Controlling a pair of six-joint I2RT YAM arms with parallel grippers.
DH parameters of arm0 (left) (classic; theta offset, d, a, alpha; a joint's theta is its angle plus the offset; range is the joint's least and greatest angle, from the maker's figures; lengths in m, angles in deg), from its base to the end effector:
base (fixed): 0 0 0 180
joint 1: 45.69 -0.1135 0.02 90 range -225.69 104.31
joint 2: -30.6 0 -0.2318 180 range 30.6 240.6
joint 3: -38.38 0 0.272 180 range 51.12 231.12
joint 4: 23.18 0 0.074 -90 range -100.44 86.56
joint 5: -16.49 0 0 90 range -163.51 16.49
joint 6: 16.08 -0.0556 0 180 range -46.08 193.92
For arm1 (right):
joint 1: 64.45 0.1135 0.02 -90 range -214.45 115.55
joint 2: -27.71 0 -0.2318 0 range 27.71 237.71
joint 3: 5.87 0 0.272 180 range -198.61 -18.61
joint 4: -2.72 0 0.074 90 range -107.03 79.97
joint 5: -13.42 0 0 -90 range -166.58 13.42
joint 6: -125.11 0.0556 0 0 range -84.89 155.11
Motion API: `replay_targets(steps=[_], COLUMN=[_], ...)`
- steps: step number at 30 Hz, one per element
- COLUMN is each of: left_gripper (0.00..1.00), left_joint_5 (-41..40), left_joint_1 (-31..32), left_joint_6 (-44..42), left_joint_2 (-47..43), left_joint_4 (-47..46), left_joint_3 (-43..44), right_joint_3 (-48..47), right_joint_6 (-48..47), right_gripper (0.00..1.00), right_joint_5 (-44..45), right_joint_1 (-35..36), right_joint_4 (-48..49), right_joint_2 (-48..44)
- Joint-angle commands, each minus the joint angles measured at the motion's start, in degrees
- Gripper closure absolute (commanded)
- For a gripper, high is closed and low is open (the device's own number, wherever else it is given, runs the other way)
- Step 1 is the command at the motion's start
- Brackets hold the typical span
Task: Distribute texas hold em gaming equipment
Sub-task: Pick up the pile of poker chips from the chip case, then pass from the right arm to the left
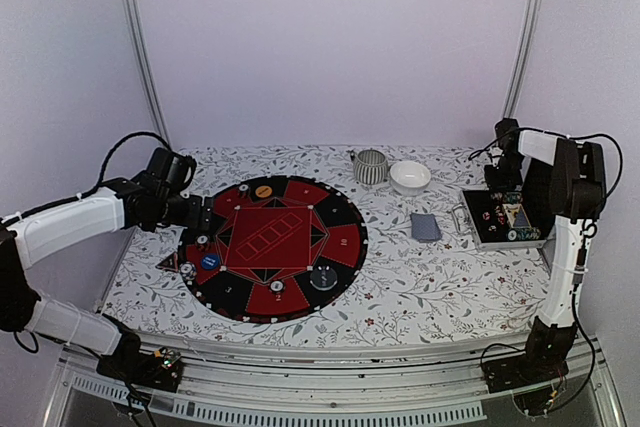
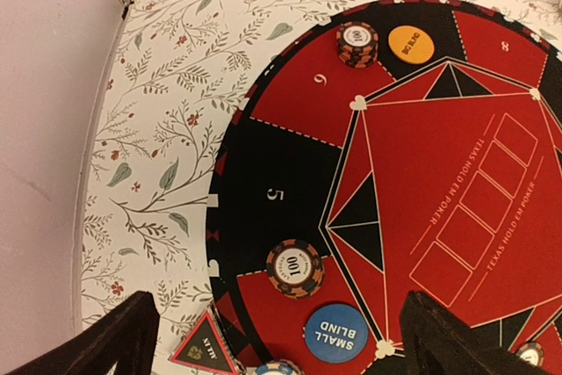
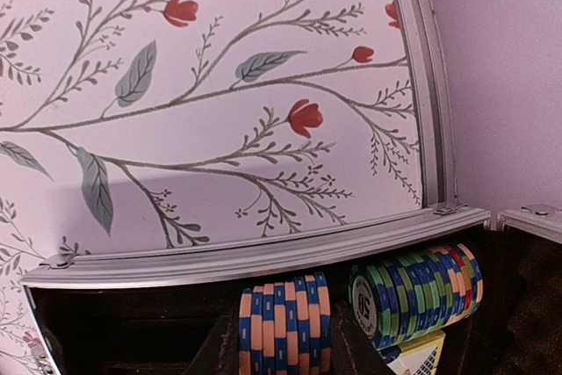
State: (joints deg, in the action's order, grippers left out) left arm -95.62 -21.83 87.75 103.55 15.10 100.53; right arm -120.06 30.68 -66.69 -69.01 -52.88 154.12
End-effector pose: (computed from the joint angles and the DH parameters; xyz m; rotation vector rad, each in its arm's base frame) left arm 0.2841 -0.1028 0.1893 0.0347 2.3510 0.1510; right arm 0.4698 -0.0470 0.1232 0.0499 2.7560 -0.2801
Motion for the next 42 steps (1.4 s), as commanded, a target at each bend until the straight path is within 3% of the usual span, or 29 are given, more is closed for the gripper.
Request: replay_targets(steps=[1, 5, 10, 12, 16, 20, 28, 34, 42], left_gripper=[0.02, 0.02, 0.02, 0.02, 0.05, 0.07, 0.03, 0.02, 0.03], left_joint_5=[0.59, 2.66, 8.94, 12.28, 18.88, 20.48, 25.32, 24.35, 22.86], left_joint_1=[-0.74, -0.78, -0.47, -0.16, 3.09, 11.72, 24.3, 26.33, 26.68], left_joint_6=[-0.77, -1.61, -3.56, -5.27, -12.21, -23.55, -45.43, -47.91, -46.64], left_joint_2=[-0.93, -1.74, -7.87, -11.81, -17.64, -20.61, -19.41, -15.89, -14.06], left_joint_4=[-1.15, -2.15, -8.42, -11.82, -17.8, -23.0, -30.37, -32.41, -33.52], left_joint_3=[-0.9, -0.61, -2.47, -3.74, -5.46, -6.43, -7.92, -11.61, -13.79], right_joint_3=[-2.81, -3.47, -5.31, -6.96, -9.44, -7.92, -9.03, -12.77, -13.6], right_joint_6=[0.67, 1.04, 1.3, 1.1, 3.06, 8.37, 17.66, 20.6, 23.01], right_gripper=[0.97, 0.97, 0.98, 0.98, 0.97, 0.98, 0.98, 0.98, 0.98], right_joint_5=[-2.33, -4.31, 3.34, 2.12, -12.26, -28.22, -51.72, -59.73, -64.91], right_joint_1=[0.05, 0.57, 5.92, 8.3, 12.59, 20.66, 39.57, 49.34, 54.57], right_joint_4=[0.02, -1.61, -3.11, -4.18, -4.63, 0.13, 10.64, 12.37, 15.05], right_joint_2=[-4.19, -6.53, -11.33, -13.22, -17.44, -20.97, -15.53, -8.05, -2.51])
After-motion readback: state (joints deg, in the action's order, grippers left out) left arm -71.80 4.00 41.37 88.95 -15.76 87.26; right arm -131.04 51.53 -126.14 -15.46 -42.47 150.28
